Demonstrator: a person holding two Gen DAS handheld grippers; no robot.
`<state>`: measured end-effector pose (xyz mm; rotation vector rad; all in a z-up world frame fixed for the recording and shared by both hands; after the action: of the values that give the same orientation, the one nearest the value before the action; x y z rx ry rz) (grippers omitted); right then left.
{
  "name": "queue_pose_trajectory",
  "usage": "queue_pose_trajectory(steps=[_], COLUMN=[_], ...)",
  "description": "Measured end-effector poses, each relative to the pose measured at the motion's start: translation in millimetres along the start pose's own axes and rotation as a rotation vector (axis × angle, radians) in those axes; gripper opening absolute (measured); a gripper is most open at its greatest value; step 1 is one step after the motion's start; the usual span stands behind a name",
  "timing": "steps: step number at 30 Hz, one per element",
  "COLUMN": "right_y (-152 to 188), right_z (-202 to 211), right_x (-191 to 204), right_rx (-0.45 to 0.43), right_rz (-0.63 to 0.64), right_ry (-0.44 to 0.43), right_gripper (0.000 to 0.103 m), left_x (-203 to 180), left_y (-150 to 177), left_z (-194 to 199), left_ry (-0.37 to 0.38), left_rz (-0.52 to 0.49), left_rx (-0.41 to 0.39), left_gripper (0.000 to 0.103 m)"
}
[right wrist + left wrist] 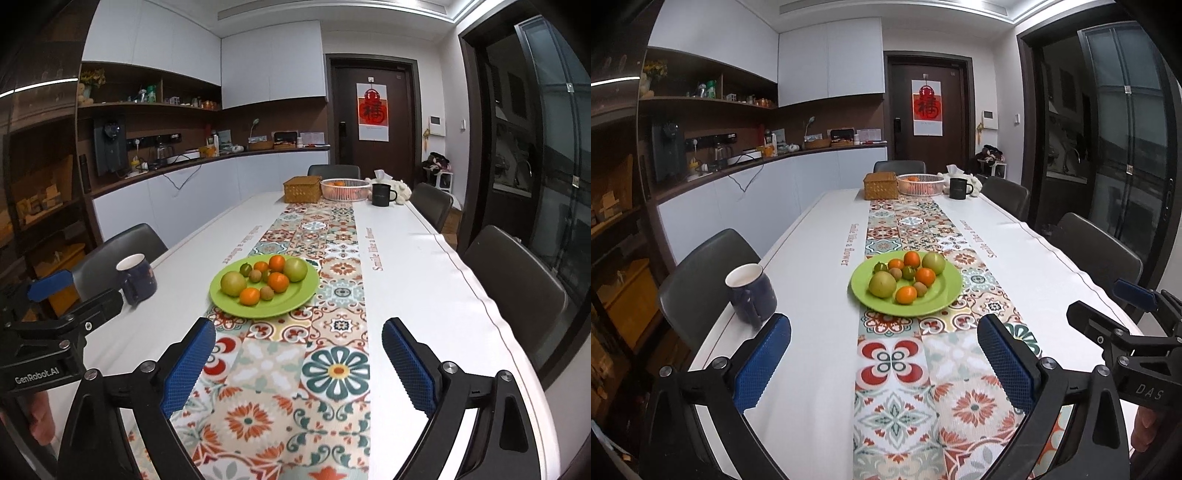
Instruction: Organize fruits
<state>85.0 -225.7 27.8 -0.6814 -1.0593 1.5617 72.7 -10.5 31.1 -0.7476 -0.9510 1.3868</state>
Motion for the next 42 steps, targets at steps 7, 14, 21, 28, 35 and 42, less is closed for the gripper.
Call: queue_pose_trajectory(steps=[7, 14, 21, 28, 35, 42], right_y=[9.9, 14.2, 14.4, 15.5, 15.8, 15.8], right_z=[6.2, 6.7, 6.2, 6.4, 6.0, 6.1], right_x=[1.6, 3.3, 4.4, 4.4, 3.6, 3.8], right_rx=[0.010, 0.020, 0.023, 0.024, 0.024, 0.024], right_rz=[-0.008, -0.004, -0.004, -0.009, -0.010, -0.011], right_ry=[0.003, -0.001, -0.003, 0.000, 0.000, 0.001], right_gripper=[0.092, 0.092, 0.092, 0.092, 0.092, 0.092], left_x=[0.3, 1.6, 1.8, 1.0, 1.0, 1.6], left_y=[8.4, 14.2, 14.7, 15.4, 15.6, 15.5], left_z=[4.9, 5.8, 5.5, 5.2, 5.5, 5.8], left_ry=[-0.010, -0.006, -0.008, -0.008, -0.010, -0.011], left_rz=[-0.004, -0.005, -0.006, -0.007, -0.005, -0.007], left_rx=[0.009, 0.012, 0.016, 0.014, 0.011, 0.013], left_gripper=[0.103, 0.103, 0.103, 0.103, 0.103, 0.103])
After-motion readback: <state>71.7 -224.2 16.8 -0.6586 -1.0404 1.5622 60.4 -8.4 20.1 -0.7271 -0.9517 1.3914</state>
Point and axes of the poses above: each gripper's, at about its wrist camera, not at the fingertips, and z roughly against the way its jaws point, x to its left, y to its underside, the point moved 1 cm from there along -z, roughly the way its jaws point, and after that the axes turned 8 degrees about -y, right-handed, at the moved point
